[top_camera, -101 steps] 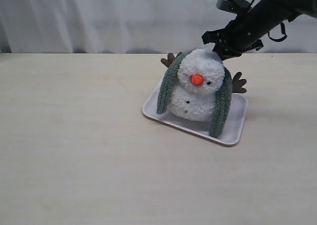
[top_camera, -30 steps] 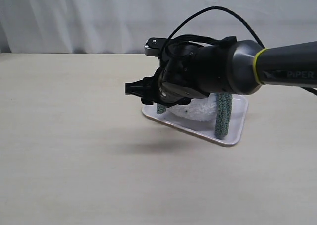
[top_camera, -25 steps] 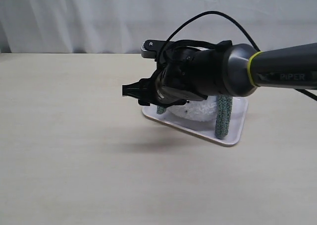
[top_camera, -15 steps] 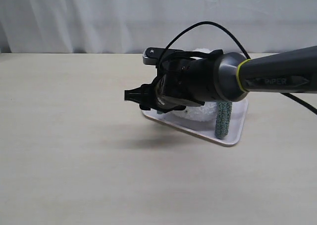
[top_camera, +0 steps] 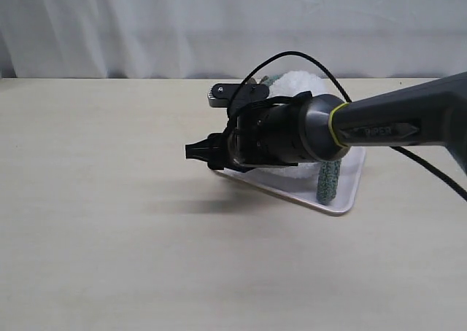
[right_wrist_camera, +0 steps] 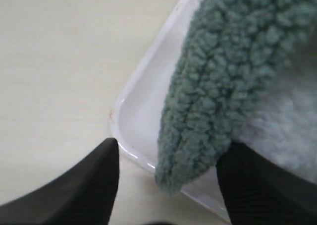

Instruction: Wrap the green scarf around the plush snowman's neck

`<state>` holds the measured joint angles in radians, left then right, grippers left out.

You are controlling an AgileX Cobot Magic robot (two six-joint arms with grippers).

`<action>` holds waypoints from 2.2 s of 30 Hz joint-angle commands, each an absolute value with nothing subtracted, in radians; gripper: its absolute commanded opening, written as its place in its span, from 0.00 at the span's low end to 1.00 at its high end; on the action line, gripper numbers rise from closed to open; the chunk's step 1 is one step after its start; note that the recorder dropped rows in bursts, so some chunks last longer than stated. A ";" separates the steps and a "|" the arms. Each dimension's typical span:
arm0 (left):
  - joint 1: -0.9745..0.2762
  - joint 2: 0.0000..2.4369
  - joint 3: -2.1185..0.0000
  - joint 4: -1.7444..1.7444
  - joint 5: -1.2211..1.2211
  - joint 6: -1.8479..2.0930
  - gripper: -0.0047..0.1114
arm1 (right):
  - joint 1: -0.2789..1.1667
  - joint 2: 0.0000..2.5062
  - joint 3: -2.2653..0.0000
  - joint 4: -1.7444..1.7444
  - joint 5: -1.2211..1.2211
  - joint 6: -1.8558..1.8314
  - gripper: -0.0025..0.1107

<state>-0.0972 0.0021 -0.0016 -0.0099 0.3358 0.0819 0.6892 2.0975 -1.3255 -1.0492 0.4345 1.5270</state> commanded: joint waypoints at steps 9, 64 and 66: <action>-0.106 0.000 0.000 -0.009 0.323 0.082 0.04 | 0.683 2.147 -1.323 -1.199 0.398 1.675 0.38; -0.106 0.000 0.000 -0.009 0.323 0.082 0.04 | 0.715 2.021 -1.309 -0.523 1.074 0.503 0.06; -0.106 0.000 0.000 -0.009 0.323 0.082 0.04 | 0.715 2.026 -1.309 -0.542 1.074 0.497 0.06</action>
